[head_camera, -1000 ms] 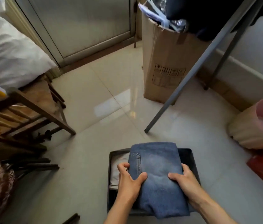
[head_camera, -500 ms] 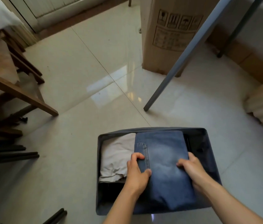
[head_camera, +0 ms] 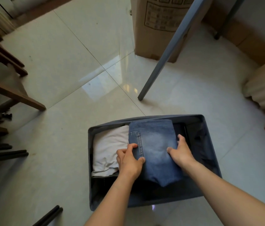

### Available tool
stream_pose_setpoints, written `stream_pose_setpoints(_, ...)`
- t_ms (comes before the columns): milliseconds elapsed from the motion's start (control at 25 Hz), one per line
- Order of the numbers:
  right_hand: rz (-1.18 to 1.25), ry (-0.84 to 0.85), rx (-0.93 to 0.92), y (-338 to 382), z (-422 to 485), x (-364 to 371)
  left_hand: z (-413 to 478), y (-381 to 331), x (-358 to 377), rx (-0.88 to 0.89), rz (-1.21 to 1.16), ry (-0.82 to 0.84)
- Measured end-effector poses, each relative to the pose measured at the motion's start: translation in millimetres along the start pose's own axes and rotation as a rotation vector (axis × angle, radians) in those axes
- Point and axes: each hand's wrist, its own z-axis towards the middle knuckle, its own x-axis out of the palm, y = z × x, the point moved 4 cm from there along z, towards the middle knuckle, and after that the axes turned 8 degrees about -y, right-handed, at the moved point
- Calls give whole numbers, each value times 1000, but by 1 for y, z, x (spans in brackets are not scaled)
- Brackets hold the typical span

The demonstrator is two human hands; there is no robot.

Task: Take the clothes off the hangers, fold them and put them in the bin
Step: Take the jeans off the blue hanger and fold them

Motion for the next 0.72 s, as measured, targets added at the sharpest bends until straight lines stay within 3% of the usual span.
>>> stream_pose_setpoints(200, 34, -100, -18, 25, -53, -41, -40, -43, -36, -64, -119, -15)
stream_pose_setpoints(400, 210, -65, -59, 62, -128, -88, -107, -101, -72, -116, -476, 83)
stream_pose_setpoints(720, 577, -34, -100, 114, -282, -226, -276, -205, -168, 33, -637, 180)
